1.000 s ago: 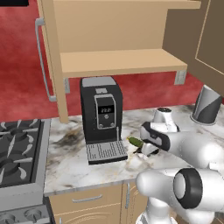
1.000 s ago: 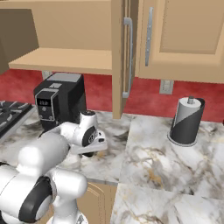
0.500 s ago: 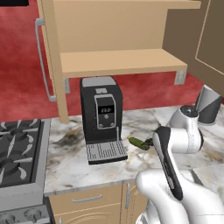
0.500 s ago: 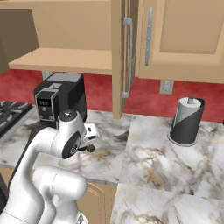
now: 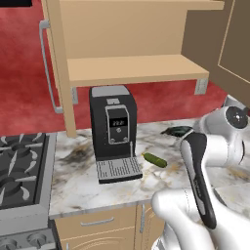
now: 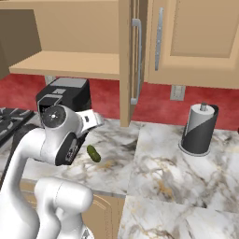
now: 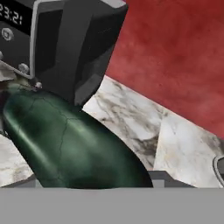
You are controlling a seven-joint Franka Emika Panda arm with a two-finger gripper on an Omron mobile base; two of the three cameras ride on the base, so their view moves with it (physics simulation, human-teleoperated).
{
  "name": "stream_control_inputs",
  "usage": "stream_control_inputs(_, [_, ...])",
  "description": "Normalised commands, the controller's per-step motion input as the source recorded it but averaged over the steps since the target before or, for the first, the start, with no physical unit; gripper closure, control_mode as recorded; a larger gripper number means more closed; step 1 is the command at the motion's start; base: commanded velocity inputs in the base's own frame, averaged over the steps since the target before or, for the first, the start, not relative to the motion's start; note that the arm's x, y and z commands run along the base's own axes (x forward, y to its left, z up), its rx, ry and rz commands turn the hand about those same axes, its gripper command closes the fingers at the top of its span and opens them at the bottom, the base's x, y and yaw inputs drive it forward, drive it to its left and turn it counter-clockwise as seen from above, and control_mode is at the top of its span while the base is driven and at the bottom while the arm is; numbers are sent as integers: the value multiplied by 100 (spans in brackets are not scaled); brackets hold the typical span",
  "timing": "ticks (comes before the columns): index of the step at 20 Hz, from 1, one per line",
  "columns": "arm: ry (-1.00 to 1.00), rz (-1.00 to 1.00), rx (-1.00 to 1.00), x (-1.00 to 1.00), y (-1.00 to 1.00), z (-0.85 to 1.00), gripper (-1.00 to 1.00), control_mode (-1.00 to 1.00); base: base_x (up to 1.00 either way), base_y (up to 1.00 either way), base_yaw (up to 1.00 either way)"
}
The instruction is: Pick the eggplant, cucumber from the counter and place them in the cabinet. Then close the cabinet.
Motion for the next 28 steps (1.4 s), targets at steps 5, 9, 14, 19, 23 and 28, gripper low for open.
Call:
stream_control_inputs(5, [-41,-1,-1,-14,11,100,100,-100,0,0,0])
stream_control_inputs(9, [-28,-4,0,-2,15,100,100,-100,0,0,0])
stream_control_inputs(14, [-17,-9,-1,5,13,98,100,-100,0,0,0])
stream_control_inputs(19, [0,-13,-1,47,9,58,100,-100,0,0,0])
stream_control_inputs(23, [7,-9,0,92,6,4,100,-100,0,0,0])
stream_control_inputs(28, [6,-5,0,100,0,-4,100,-100,0,0,0])
